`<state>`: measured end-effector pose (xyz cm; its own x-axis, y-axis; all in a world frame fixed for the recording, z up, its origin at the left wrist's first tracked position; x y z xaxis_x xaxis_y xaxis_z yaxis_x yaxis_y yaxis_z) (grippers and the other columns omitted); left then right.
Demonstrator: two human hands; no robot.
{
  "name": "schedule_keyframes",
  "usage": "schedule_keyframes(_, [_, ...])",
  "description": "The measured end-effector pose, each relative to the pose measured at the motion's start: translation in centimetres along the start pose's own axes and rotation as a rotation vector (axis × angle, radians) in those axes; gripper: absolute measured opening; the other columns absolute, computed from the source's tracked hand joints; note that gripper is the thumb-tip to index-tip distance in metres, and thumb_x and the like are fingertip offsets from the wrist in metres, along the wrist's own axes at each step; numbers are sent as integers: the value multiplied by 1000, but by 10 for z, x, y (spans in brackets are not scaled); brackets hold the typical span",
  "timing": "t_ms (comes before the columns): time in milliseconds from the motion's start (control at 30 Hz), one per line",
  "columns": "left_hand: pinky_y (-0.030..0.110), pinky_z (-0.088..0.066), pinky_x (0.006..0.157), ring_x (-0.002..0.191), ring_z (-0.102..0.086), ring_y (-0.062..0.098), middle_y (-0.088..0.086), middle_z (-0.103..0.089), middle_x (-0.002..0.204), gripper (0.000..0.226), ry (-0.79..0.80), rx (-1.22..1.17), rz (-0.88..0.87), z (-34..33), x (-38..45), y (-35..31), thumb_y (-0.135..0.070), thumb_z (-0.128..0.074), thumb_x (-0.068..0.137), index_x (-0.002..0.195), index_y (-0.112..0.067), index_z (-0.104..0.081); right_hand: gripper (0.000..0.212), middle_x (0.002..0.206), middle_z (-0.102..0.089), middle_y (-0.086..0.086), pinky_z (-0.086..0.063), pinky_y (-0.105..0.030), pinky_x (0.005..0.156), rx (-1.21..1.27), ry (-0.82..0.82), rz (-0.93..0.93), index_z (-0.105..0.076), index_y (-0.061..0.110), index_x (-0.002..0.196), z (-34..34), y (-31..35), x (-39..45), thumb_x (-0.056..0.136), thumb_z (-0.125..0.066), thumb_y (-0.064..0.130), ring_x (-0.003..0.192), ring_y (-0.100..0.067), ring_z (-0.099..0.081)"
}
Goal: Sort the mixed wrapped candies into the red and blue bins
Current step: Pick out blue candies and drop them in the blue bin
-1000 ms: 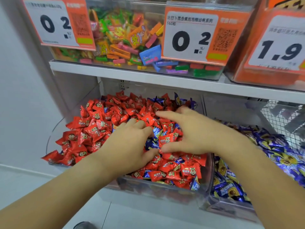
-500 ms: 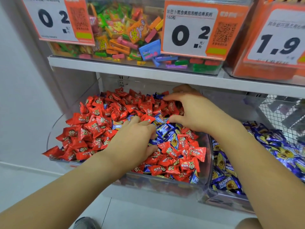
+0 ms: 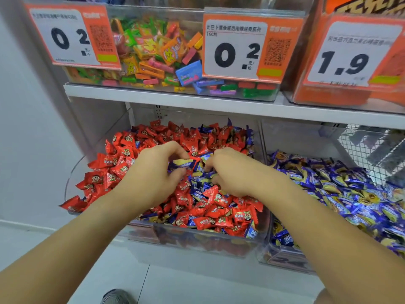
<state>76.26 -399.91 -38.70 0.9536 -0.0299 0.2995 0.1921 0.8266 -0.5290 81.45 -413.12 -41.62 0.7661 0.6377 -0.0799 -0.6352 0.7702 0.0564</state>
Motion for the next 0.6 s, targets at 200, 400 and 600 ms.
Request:
schedule_keyframes(200, [24,-41,47,51,-51,10,3,-65,74,17,18,-139,64,-5,2,-5,-9,-58,89,96,-24,-52,11,106,-63,-1,-55,-43,79,420,-160,-35,-48,26,105,33,-15,-15,103,-45,16,93,-20,-65])
schedule_keyframes(400, [33,-34,48,47,-40,14,4,-54,56,22,136,-74,114,-22,9,-15,-37,-62,88,84,-20,-49,19,89,-51,3,-42,-28,65,275,-137,-96,-53,15,117,28,-22,-5,100,-46,17,76,-16,-54])
schedule_keyframes(600, [21,-41,49,61,-53,9,-3,-59,80,13,252,42,55,-40,16,-7,-10,-43,101,102,-13,-55,24,115,-53,-9,-52,-44,83,159,-48,-114,-56,10,118,14,-16,14,94,-51,7,96,-28,-58])
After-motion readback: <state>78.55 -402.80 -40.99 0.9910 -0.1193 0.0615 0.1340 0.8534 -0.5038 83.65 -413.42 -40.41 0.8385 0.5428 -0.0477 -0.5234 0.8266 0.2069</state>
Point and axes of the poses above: each hand's wrist, its own x-axis towards the middle knuckle, its own z-axis out of the back of the hand, y = z × x, the point moved 8 cm from there along x, towards the middle knuckle
